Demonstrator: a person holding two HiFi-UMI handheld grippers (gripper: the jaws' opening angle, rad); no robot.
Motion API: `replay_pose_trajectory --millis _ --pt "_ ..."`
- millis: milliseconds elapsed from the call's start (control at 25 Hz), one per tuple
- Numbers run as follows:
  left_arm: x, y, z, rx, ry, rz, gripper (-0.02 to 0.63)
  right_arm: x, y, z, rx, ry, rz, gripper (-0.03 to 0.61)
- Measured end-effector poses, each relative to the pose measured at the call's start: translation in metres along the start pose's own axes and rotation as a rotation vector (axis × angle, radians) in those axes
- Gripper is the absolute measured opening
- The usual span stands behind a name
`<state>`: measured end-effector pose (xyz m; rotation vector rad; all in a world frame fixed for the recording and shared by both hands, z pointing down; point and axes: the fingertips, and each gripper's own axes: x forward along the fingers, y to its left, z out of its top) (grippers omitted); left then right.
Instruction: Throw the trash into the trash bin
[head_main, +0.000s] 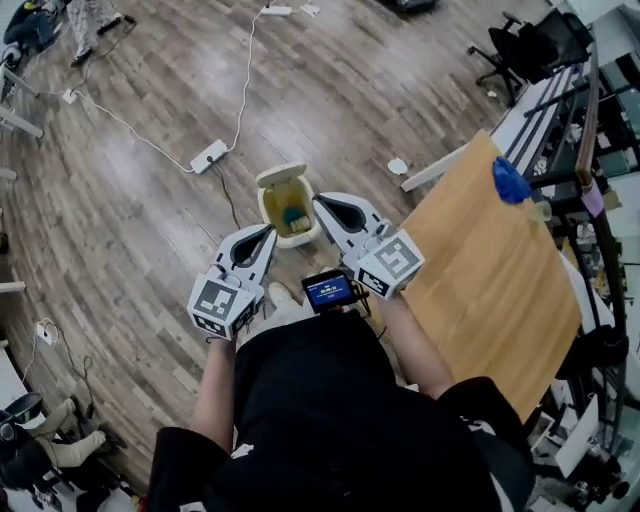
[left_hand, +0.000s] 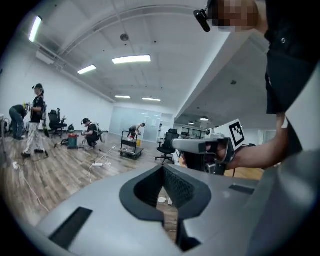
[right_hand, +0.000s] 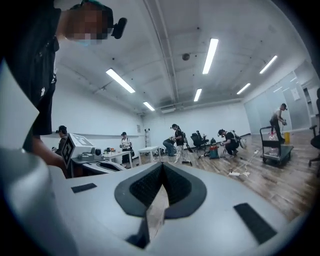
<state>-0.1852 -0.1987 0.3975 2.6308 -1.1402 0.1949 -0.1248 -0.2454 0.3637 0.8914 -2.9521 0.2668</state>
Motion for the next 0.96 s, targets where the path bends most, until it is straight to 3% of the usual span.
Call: replay_pose_trajectory --millis 200,320,600,960 --pt "-0.031 -0.014 0.058 0.106 -0.12 0.014 -0.005 0.006 0.048 0.044 -0.1 -0.072 0.086 -0.002" --pt "-0.043 -0.019 0.07 0.13 -0.16 0.037 -0.005 0.003 0.062 0.048 -0.116 -0.091 0.097 -0.002" --pt "-0.064 -0.016 0.067 0.024 -0.227 0.057 -0.005 0.001 0.072 0.058 -0.131 -0.1 0.103 -0.002" --pt "-0.066 -0.023 0.071 0.0 -0.261 0.06 -0.005 -0.007 0.077 0.06 -0.129 -0.091 0.112 -0.002"
